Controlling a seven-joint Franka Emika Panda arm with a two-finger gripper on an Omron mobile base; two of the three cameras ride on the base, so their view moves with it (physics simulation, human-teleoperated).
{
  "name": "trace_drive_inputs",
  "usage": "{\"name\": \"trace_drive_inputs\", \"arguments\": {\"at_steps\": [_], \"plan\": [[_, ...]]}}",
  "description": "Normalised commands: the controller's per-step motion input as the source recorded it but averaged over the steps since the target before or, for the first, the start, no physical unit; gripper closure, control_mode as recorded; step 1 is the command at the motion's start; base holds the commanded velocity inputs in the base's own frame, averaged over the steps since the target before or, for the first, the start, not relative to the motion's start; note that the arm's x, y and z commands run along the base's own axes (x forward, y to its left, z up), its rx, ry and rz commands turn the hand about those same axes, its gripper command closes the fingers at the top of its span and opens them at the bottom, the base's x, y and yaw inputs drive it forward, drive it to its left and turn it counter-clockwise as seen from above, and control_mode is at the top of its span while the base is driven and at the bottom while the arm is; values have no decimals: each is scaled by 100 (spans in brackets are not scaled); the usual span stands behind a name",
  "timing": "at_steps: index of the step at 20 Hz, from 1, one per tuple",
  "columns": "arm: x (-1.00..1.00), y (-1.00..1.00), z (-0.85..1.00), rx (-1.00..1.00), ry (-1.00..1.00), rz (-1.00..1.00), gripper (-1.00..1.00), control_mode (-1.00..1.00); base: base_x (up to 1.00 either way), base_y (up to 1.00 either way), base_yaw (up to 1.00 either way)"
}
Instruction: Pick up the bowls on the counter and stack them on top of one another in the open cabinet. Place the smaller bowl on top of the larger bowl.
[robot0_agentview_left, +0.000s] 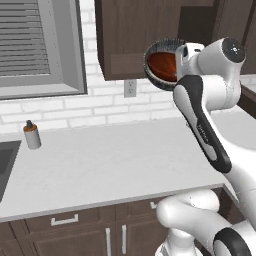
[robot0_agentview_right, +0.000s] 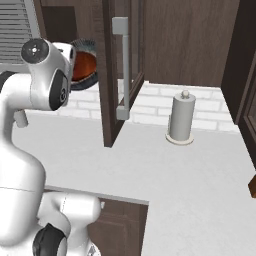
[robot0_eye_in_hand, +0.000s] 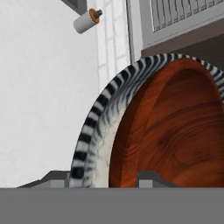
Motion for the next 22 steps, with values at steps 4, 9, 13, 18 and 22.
{"name": "trace_drive_inputs", "arguments": {"at_steps": [4, 9, 13, 18, 22], "plan": [[64, -20, 0, 0, 0, 5, 100, -100, 0, 0, 0], [88, 0, 0, 0, 3, 0, 100, -100, 0, 0, 0], [84, 0, 1, 0, 4, 0, 100, -100, 0, 0, 0], [81, 0, 1, 0, 3, 0, 100, -100, 0, 0, 0], [78, 0, 0, 0, 0, 0, 100, -100, 0, 0, 0]]}}
